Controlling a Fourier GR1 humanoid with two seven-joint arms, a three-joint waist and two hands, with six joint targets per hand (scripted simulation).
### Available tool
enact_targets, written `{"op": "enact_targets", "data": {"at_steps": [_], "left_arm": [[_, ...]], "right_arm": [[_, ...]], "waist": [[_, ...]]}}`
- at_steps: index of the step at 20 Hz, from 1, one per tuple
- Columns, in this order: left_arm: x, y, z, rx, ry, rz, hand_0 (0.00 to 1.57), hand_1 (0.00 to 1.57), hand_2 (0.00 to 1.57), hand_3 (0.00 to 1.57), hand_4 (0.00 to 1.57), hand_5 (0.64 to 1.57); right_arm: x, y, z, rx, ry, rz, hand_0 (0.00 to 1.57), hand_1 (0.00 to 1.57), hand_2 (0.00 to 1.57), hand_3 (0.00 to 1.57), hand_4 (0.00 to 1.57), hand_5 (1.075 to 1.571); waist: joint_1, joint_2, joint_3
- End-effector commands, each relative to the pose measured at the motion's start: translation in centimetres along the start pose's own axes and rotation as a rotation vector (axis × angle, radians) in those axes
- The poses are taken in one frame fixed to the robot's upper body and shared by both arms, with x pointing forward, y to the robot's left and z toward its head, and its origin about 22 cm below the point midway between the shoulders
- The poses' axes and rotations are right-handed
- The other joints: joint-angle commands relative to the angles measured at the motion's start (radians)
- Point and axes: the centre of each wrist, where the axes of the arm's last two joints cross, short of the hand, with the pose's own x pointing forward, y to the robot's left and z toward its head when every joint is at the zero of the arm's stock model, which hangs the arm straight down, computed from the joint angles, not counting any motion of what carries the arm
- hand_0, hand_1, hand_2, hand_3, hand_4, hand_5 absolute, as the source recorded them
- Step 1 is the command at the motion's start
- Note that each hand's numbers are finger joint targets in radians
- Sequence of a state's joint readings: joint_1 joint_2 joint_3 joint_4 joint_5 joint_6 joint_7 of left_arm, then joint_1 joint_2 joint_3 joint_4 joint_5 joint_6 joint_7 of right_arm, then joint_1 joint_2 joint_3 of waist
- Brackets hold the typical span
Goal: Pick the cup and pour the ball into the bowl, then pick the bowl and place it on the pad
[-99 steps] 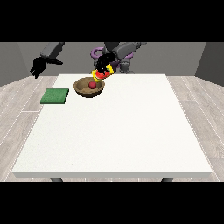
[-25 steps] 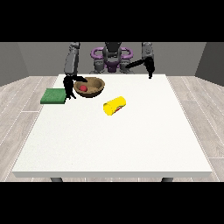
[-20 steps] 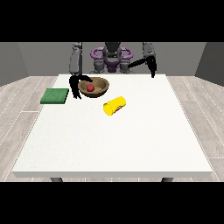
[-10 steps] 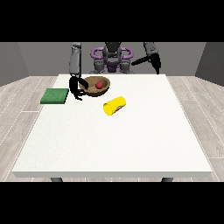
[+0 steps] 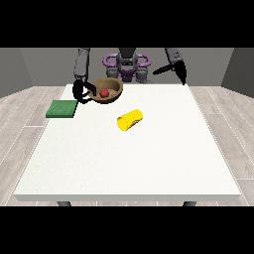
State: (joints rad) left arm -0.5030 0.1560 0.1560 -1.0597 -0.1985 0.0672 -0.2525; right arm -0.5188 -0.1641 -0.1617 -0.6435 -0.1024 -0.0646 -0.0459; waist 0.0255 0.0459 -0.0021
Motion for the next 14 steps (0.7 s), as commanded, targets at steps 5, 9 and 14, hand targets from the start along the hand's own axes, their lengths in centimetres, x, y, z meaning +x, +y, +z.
{"op": "enact_targets", "data": {"at_steps": [5, 9, 14], "left_arm": [[-2.8, 1.4, 2.0, 0.048, 0.079, -0.021, 0.00, 0.00, 0.00, 0.00, 0.00, 1.569], [-0.6, 0.3, 1.4, -0.010, 0.027, -0.010, 0.00, 0.00, 0.00, 0.00, 0.00, 1.569], [-0.2, -2.7, 0.7, 0.046, -0.063, -0.016, 0.00, 0.00, 0.00, 0.00, 0.00, 1.565]], "right_arm": [[5.8, -4.1, -0.5, 0.033, 0.059, -0.021, 1.57, 1.57, 1.57, 1.57, 1.06, 1.559], [3.6, -9.2, 0.7, -0.059, 0.033, -0.062, 1.57, 1.57, 1.57, 1.57, 1.06, 1.559], [7.9, -11.8, 0.3, -0.058, -0.062, -0.118, 1.57, 1.57, 1.57, 1.57, 1.07, 1.557]], "waist": [[-0.066, -0.058, 0.0019], [-0.003, -0.025, 0.0024], [-0.024, 0.082, 0.0023]]}}
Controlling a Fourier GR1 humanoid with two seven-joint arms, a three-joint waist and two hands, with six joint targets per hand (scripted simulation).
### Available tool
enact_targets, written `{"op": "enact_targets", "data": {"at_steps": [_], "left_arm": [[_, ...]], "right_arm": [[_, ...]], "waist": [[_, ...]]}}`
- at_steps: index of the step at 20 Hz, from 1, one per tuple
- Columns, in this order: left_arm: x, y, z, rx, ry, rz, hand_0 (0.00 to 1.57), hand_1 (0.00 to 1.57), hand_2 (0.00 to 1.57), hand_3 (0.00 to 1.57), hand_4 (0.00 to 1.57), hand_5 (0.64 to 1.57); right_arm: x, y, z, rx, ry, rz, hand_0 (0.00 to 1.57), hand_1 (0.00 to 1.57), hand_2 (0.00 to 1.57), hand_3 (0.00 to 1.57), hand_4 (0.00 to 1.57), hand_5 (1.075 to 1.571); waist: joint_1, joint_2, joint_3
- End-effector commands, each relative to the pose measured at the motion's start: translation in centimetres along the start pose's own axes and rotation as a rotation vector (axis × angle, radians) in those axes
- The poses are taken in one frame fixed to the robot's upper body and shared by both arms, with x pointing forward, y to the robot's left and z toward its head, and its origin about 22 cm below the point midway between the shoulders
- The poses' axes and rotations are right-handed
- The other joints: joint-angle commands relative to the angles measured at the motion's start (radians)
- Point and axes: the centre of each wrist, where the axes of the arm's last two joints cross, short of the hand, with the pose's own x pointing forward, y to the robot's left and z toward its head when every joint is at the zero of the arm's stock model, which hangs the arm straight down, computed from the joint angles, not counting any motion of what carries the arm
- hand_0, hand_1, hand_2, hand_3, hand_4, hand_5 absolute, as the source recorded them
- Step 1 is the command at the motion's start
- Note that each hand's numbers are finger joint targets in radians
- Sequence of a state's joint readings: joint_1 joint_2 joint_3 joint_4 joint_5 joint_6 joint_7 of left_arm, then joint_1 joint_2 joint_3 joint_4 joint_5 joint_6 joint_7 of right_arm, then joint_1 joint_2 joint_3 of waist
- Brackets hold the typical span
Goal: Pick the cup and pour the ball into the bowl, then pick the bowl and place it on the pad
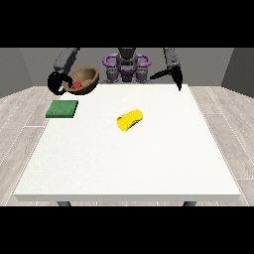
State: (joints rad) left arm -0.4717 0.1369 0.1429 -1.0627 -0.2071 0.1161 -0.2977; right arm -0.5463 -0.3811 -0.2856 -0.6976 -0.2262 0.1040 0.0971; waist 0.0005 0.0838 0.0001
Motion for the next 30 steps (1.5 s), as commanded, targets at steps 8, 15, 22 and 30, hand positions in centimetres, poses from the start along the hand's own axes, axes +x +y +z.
{"op": "enact_targets", "data": {"at_steps": [8, 15, 22, 30], "left_arm": [[6.6, -3.2, -2.7, 0.015, -0.325, 0.000, 0.00, 0.00, 0.00, 0.00, 0.00, 1.565], [11.2, -2.5, -2.8, 0.058, -0.409, -0.035, 0.00, 0.00, 0.00, 0.00, 0.00, 1.563], [12.2, -3.6, -0.5, 0.053, -0.448, -0.029, 0.00, 0.00, 0.00, 0.00, 0.00, 1.564], [10.9, -2.1, 0.9, 0.052, -0.390, -0.011, 0.00, 0.00, 0.00, 0.00, 0.00, 1.566]], "right_arm": [[7.2, -11.8, 2.4, -0.074, -0.259, -0.140, 1.57, 1.57, 1.57, 1.37, 1.03, 1.562], [7.7, -15.1, 3.8, -0.116, -0.370, -0.070, 1.57, 1.57, 1.57, 0.00, 1.03, 1.566], [7.8, -14.4, 3.1, -0.146, -0.403, -0.040, 1.57, 1.57, 1.57, 0.34, 1.03, 1.571], [9.6, -17.4, 4.9, -0.115, -0.344, -0.124, 1.57, 1.57, 1.57, 0.00, 0.76, 1.568]], "waist": [[0.073, 0.289, 0.0023], [0.089, 0.392, 0.0030], [0.085, 0.419, 0.0018], [0.057, 0.353, 0.0010]]}}
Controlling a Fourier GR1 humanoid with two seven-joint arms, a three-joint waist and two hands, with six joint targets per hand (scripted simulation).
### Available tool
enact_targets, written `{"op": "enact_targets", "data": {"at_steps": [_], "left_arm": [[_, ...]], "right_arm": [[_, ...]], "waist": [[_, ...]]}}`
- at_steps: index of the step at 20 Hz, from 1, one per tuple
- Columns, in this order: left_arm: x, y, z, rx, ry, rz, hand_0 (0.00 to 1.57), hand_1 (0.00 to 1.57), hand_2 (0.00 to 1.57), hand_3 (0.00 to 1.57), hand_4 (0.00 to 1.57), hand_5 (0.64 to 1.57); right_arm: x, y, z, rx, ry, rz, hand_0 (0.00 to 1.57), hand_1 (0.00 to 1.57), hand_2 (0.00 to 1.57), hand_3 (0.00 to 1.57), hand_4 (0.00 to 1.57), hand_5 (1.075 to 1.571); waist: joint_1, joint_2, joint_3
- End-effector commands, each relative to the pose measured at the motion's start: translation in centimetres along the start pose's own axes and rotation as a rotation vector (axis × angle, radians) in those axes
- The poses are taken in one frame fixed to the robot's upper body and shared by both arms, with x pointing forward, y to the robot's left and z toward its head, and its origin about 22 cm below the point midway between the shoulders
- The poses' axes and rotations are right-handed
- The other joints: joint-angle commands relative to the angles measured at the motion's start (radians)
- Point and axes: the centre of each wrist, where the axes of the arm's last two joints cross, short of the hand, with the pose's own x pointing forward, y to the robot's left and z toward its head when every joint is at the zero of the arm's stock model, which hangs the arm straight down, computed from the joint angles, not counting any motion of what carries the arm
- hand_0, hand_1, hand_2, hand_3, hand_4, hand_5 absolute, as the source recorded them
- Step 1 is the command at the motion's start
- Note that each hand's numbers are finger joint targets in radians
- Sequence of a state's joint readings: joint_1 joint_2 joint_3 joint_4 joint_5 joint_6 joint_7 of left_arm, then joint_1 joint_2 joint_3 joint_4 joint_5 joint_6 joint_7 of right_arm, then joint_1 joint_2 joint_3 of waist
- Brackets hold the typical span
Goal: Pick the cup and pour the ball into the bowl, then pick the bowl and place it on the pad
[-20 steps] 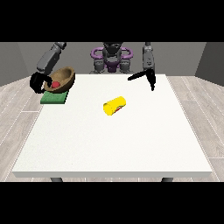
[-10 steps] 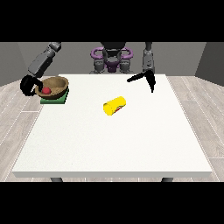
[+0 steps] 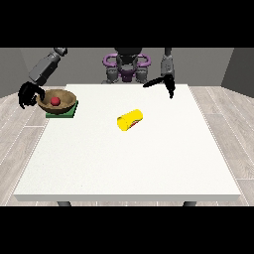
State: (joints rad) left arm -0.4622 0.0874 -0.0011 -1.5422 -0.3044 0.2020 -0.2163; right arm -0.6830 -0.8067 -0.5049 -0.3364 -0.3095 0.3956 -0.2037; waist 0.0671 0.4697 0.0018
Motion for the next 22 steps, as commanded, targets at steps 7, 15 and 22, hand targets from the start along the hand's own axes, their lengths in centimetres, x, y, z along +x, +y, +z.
{"op": "enact_targets", "data": {"at_steps": [7, 15, 22], "left_arm": [[0.7, 1.4, -0.3, -0.017, 0.007, 0.035, 0.00, 0.00, 0.00, 0.00, 0.00, 1.567], [3.3, 1.8, -0.7, 0.016, -0.025, 0.018, 0.00, 0.00, 0.00, 0.00, 0.00, 1.565], [3.6, 2.8, 0.1, 0.058, -0.064, 0.008, 0.00, 0.00, 0.00, 0.00, 0.00, 1.565]], "right_arm": [[0.0, 0.1, -0.1, 0.016, 0.053, 0.035, 1.57, 1.57, 1.57, 1.02, 0.73, 1.569], [0.6, -2.2, 1.0, -0.134, 0.092, 0.200, 1.57, 1.57, 1.49, 1.15, 0.00, 1.554], [4.5, -3.4, 0.8, -0.120, 0.017, 0.255, 0.00, 0.00, 0.41, 0.24, 0.00, 1.487]], "waist": [[0.003, 0.009, -0.0006], [0.001, 0.038, 0.0003], [-0.029, 0.075, -0.0001]]}}
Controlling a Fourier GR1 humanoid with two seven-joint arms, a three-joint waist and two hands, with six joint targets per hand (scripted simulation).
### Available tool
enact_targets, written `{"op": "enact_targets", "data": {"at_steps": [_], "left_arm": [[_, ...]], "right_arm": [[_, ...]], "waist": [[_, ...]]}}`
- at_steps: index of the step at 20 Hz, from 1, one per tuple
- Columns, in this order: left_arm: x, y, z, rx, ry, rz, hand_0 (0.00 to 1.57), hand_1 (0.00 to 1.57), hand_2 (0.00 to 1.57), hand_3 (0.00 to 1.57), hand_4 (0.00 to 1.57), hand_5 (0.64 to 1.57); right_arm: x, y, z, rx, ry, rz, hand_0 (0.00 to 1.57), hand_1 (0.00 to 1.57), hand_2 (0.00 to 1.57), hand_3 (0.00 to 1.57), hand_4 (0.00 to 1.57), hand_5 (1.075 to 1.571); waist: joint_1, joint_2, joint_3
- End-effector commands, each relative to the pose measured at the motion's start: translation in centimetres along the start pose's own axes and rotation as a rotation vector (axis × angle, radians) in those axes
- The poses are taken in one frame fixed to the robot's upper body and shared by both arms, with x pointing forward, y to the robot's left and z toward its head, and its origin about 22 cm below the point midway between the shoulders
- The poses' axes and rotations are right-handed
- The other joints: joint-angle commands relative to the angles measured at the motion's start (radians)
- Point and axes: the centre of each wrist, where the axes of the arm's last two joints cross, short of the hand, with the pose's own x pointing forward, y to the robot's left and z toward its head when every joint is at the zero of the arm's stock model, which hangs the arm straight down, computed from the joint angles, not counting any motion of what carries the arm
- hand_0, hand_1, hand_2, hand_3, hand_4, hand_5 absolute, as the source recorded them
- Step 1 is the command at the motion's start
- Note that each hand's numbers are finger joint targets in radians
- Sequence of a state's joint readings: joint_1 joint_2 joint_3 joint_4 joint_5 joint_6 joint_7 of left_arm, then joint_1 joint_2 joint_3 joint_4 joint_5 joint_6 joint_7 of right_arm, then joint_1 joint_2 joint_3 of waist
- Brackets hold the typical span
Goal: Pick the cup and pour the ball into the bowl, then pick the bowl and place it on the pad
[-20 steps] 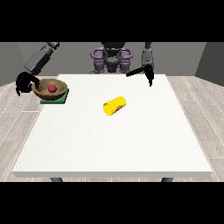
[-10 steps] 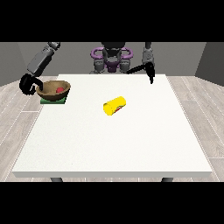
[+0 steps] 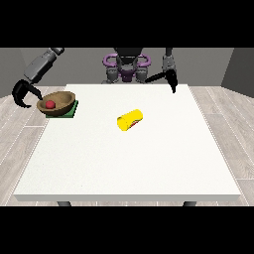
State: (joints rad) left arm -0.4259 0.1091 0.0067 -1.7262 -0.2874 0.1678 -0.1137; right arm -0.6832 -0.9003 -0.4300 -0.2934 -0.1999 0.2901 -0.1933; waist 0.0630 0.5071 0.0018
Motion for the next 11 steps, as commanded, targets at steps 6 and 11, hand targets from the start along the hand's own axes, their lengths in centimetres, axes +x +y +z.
{"op": "enact_targets", "data": {"at_steps": [6, 11], "left_arm": [[1.0, -0.7, 0.1, 0.016, 0.021, 0.021, 0.00, 0.00, 0.00, 0.00, 0.00, 1.569], [-1.9, -1.1, 1.7, -0.031, 0.145, 0.038, 0.00, 0.00, 0.00, 0.00, 0.00, 1.569]], "right_arm": [[5.0, -1.5, -0.6, 0.010, -0.020, 0.019, 0.00, 0.00, 0.33, 0.24, 0.00, 1.495], [8.3, -3.8, 0.1, 0.091, -0.003, -0.020, 0.00, 0.00, 0.19, 0.29, 0.00, 1.503]], "waist": [[-0.031, -0.018, -0.0003], [-0.037, -0.163, -0.0023]]}}
